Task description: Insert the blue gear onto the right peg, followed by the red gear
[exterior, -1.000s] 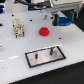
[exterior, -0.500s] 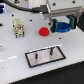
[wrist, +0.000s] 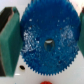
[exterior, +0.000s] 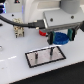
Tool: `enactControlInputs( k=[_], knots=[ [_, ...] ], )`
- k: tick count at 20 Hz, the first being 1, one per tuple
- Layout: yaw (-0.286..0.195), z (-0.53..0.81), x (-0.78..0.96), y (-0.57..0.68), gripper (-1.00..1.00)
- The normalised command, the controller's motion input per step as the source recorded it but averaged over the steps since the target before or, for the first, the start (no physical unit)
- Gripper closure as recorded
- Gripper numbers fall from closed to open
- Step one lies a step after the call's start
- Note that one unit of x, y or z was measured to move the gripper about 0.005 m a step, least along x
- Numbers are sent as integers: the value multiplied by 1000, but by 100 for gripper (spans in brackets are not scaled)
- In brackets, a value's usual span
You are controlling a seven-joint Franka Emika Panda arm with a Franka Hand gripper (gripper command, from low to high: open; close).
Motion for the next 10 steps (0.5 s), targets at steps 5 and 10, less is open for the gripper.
enactControlInputs(
  k=[5,10],
  knots=[
    [0,-88,404,-186,100],
    [0,-156,175,-111,100]
  ],
)
